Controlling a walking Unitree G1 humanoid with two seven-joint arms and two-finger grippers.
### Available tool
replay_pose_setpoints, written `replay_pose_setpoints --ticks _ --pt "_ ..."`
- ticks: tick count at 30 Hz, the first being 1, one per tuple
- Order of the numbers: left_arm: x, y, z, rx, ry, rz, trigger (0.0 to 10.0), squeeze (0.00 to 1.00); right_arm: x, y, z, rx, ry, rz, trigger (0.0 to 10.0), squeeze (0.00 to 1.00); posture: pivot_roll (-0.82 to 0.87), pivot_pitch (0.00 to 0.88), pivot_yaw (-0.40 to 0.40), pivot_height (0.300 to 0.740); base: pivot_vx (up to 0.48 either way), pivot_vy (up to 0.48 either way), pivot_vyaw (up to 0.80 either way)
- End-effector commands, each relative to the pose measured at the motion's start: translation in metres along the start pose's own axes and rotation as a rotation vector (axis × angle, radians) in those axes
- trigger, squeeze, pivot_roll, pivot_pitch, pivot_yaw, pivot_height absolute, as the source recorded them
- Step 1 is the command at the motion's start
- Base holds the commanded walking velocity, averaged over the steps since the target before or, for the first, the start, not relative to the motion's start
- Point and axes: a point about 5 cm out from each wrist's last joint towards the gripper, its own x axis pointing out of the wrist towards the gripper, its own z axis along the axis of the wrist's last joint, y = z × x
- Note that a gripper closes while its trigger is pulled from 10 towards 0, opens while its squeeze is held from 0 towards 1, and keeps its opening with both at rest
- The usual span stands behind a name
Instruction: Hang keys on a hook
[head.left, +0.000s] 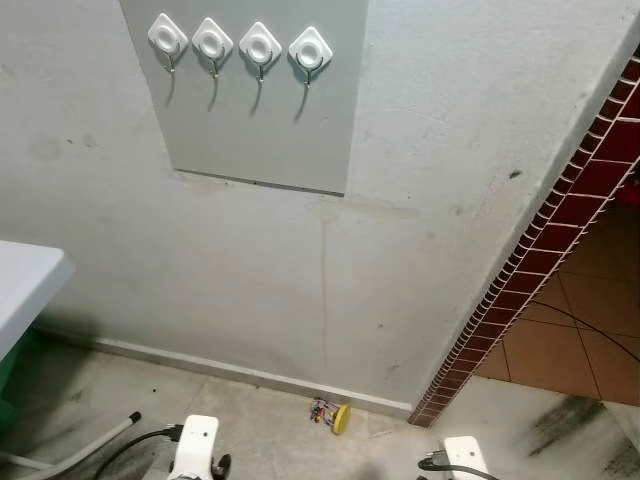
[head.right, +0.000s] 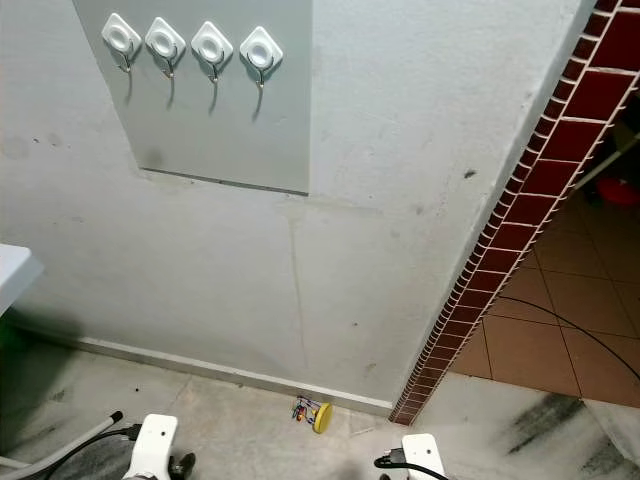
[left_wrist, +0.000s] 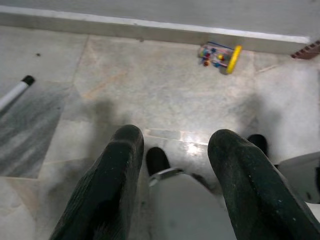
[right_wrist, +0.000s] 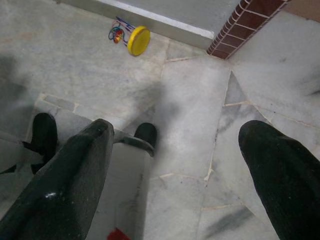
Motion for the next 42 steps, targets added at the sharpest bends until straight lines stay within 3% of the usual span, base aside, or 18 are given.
replay_pose_setpoints --ticks 1,14,17,42 --pt "-0.0013 0.0069 -0.0012 0.014 0.004 0.012 10.0 0.00 -0.0006 -0.0033 0.0010 -0.003 -0.013 -0.006 10.0 0.00 -0.03 0.044 -0.008 0.740 0.000 0.000 0.00" --pt "-0.0006 0.0047 0.0030 0.023 -0.023 -0.005 10.0 0.00 -0.0008 -0.0029 0.0028 -0.079 -0.034 -0.014 10.0 0.00 -0.03 0.044 -0.007 0.740 0.000 0.000 0.00" --pt "-0.0005 0.0036 0.0020 -0.008 -0.018 -0.012 10.0 0.00 -0.0010 -0.0026 0.0024 -0.081 -0.035 -0.013 10.0 0.00 -0.02 0.045 -0.008 0.740 0.000 0.000 0.80" --pt "0.0002 0.0021 0.0054 0.056 -0.033 -0.006 10.0 0.00 -0.0005 -0.0011 0.0066 -0.082 -0.060 0.015 10.0 0.00 -0.02 0.002 -0.014 0.740 0.000 0.000 0.80"
